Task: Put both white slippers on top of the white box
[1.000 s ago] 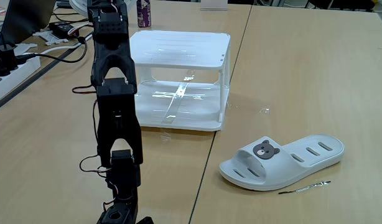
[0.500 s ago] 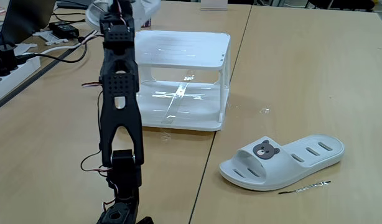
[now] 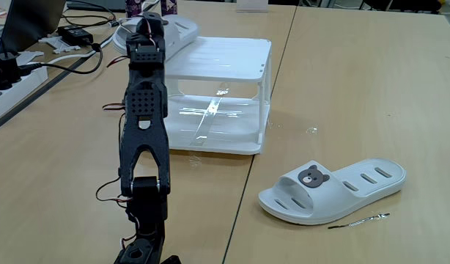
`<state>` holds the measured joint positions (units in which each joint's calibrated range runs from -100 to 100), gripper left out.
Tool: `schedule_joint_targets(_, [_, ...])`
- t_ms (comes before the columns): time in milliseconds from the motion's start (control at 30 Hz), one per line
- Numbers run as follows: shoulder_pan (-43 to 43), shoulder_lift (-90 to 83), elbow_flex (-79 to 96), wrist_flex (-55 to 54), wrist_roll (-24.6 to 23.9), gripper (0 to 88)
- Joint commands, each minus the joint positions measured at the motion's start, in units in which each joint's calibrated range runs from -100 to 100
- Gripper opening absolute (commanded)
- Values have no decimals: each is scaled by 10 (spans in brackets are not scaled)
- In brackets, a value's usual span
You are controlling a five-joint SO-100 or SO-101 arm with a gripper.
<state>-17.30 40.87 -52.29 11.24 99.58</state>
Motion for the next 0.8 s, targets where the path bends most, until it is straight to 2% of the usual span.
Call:
schedule_joint_targets(0, [13,-22,-77,-4,4,8])
schedule_joint_targets(767, [51,17,-68,-3,4,13])
